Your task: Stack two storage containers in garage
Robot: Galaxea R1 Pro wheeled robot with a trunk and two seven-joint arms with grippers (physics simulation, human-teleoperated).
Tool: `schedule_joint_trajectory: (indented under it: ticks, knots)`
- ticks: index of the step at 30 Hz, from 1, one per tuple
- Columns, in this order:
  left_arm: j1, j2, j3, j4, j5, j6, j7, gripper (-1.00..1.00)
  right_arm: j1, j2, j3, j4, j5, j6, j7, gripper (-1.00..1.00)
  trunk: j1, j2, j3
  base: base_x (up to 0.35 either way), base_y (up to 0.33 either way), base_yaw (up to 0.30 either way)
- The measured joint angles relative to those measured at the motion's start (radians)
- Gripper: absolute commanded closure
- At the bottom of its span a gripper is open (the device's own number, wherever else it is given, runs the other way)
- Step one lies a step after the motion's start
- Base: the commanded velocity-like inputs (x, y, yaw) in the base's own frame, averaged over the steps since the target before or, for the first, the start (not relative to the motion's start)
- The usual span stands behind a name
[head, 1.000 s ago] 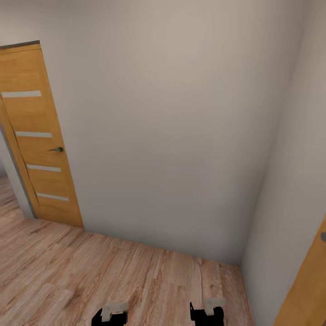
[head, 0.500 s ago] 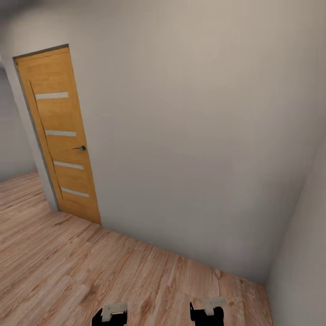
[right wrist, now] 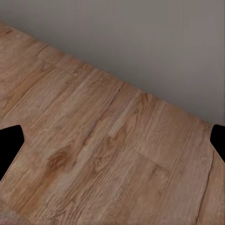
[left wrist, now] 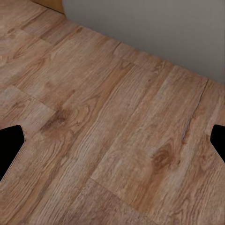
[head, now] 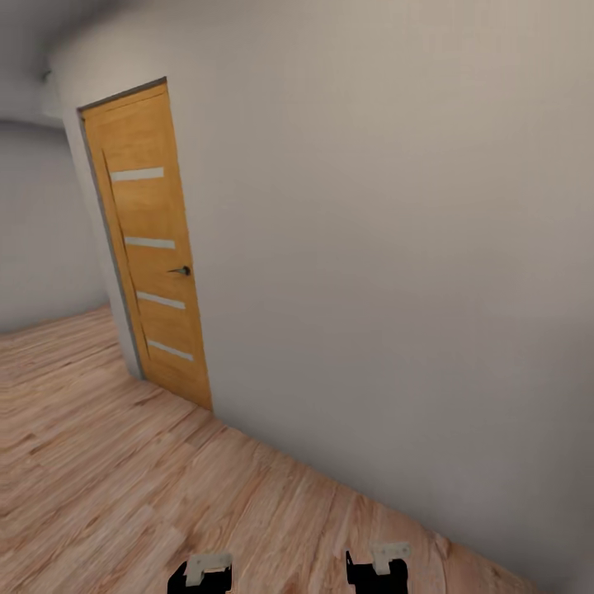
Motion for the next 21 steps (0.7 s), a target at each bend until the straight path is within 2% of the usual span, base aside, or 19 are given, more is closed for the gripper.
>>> schedule_joint_trajectory:
  ticks: [8,17,21]
  knots:
    - [0.000,0.000,0.000,0.000,0.001,0.000,0.000,-1.00,0.000,0.000,0.000,0.000,0.000,0.000,0.000,-1.00,0.000,0.000,0.000,0.337,0.000,0.258]
    - [0.000,0.000,0.001,0.000,0.003,0.000,0.000,-1.00,0.000,0.000,0.000,0.000,0.000,0.000,0.001,-1.00,0.000,0.000,0.000,0.246,0.000,0.073]
    - [0.000,0.000,0.000,0.000,0.003,0.000,0.000,-1.00,0.000,0.000,0.000,0.000,0.000,-0.001,0.000,-1.00,0.000,0.000,0.000,0.168,0.000,0.195]
